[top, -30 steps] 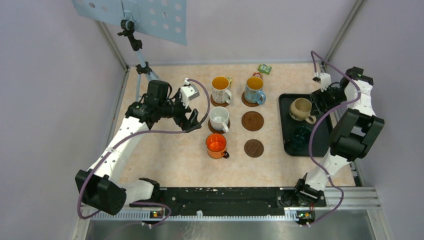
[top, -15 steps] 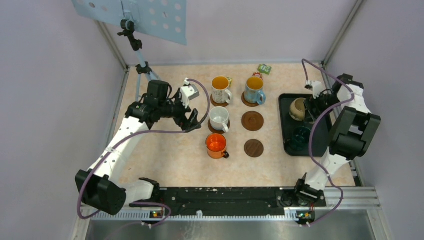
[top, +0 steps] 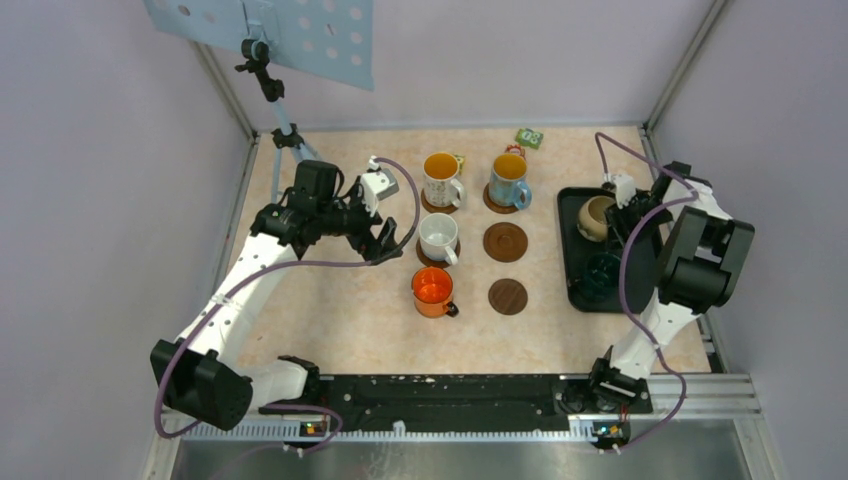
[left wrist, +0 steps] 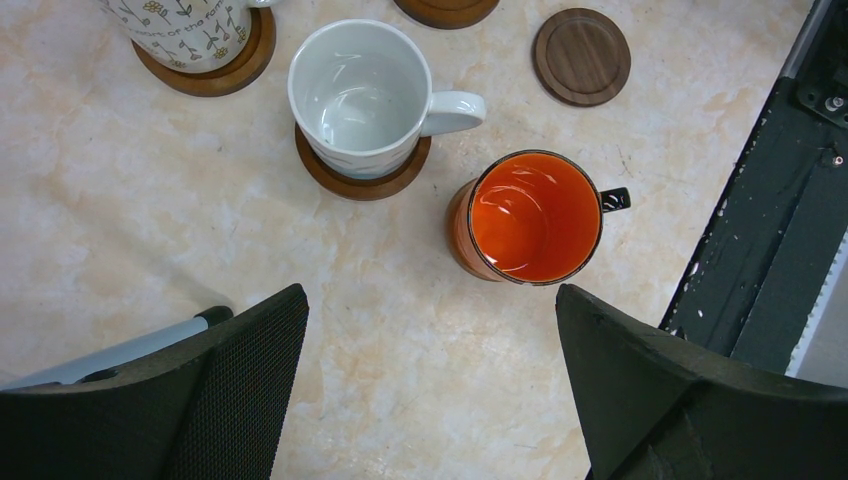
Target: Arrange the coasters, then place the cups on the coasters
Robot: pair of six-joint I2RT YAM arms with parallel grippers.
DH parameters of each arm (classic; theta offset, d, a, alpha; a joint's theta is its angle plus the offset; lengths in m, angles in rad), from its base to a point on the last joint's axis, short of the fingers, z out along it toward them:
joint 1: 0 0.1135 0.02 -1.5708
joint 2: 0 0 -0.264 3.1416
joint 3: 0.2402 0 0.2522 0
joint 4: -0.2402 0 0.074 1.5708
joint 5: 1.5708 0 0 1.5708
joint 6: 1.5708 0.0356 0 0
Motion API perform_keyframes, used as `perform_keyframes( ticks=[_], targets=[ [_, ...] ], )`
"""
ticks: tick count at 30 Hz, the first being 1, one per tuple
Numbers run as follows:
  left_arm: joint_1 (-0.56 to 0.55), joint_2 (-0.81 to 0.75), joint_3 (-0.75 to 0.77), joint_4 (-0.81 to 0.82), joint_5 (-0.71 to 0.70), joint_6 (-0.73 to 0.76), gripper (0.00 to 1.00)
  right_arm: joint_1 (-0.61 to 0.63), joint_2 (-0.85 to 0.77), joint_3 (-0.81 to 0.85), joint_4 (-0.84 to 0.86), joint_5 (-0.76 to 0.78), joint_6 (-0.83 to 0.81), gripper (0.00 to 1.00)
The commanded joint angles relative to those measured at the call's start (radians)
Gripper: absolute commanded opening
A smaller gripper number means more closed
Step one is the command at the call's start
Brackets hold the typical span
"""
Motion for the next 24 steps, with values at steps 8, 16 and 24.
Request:
perform_keyframes(
  ticks=[8, 16, 24],
  targets=[
    [0.001, -0.016, 0.012, 0.033, 0.000, -0.007, 0.99, 0.009, -0.159, -0.011, -0.003, -0.070, -0.029, 0.05],
    [0.002, -0.024, 0.012, 0.033, 0.008, -0.012, 0.99, 0.012, -0.169, 0.051, -0.063, -0.154, 0.040, 0.00],
    [0.002, -0.027, 0.012, 0.039, 0.009, -0.019, 0.99, 0.116, -0.258, 0.119, -0.045, -0.136, 0.215, 0.00]
  ],
)
